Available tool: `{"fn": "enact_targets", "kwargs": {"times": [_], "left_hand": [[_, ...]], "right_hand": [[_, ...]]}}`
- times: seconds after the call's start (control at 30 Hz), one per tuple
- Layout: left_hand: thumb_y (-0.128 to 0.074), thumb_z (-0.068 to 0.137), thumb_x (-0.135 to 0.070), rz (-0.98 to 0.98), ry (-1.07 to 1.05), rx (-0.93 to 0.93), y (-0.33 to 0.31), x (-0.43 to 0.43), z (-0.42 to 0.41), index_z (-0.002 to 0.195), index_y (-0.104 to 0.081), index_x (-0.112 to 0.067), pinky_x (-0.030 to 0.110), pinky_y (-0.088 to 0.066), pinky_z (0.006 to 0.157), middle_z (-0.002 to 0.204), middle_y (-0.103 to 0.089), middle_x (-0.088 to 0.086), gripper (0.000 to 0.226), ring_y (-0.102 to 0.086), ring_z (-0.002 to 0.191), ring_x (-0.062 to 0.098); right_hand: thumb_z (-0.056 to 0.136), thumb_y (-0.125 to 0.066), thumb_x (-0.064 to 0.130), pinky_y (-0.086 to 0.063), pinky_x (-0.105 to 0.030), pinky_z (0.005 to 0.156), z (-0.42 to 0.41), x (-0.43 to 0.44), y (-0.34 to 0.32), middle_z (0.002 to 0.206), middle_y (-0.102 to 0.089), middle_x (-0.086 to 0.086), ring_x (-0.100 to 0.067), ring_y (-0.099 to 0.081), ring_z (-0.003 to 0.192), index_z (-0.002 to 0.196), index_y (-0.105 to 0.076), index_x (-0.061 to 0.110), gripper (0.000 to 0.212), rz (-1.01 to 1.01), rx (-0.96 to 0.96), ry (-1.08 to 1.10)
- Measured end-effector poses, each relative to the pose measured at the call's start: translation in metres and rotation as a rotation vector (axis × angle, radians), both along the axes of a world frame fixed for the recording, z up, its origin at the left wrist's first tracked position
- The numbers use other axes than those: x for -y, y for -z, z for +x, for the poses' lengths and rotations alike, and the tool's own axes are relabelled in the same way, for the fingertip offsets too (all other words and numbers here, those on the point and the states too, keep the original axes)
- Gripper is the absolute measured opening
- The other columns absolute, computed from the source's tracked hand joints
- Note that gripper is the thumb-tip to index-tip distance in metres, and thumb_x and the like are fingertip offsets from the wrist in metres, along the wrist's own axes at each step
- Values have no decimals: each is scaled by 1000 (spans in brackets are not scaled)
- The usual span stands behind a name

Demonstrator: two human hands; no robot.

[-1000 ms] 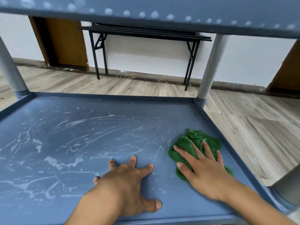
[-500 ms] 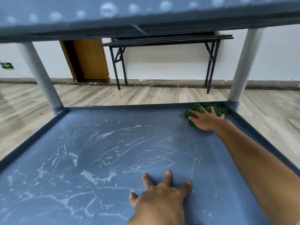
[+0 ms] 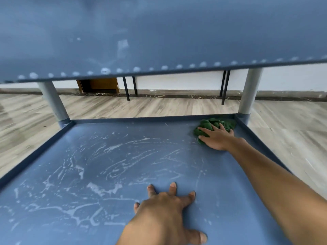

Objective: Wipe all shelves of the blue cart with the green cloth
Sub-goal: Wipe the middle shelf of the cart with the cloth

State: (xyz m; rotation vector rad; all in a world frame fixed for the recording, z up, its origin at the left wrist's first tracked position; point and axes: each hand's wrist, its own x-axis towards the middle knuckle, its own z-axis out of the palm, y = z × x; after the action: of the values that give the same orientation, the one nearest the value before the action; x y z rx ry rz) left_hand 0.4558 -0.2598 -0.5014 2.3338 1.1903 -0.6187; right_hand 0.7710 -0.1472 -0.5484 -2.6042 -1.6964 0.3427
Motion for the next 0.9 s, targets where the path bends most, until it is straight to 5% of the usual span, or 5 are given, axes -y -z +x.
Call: {"fn": "enact_targets", "kwargs": {"times": [0.27,0.5,0.9], "left_hand": [[-54,60,-86,94,40,-36,4,6,-4,139,0,-67,61,-16,113,160,11,-17,98,7,145,42],[-55,70,-80,111,99,-66,-11,12,-3,144,-2,-62,47,-5,118,161,9,-12,93,3,147,34],[-54,76,-75,149,182,-67,-10,11,-4,148,-2,-54,48,-4,116,162,7,-4,91,-6,147,33]], "right_hand": [[92,-15,74,8,-63,121,-80,158,9,172,8,7,-33,16,156,145,9,70,58,2,-33,-108],[87,-3,73,19,-56,121,-144,272,9,155,33,22,-23,32,151,125,27,81,49,43,-20,-107],[98,-15,66,16,-62,120,-129,209,6,169,17,12,-28,27,153,147,14,67,56,6,-44,-57]]}}
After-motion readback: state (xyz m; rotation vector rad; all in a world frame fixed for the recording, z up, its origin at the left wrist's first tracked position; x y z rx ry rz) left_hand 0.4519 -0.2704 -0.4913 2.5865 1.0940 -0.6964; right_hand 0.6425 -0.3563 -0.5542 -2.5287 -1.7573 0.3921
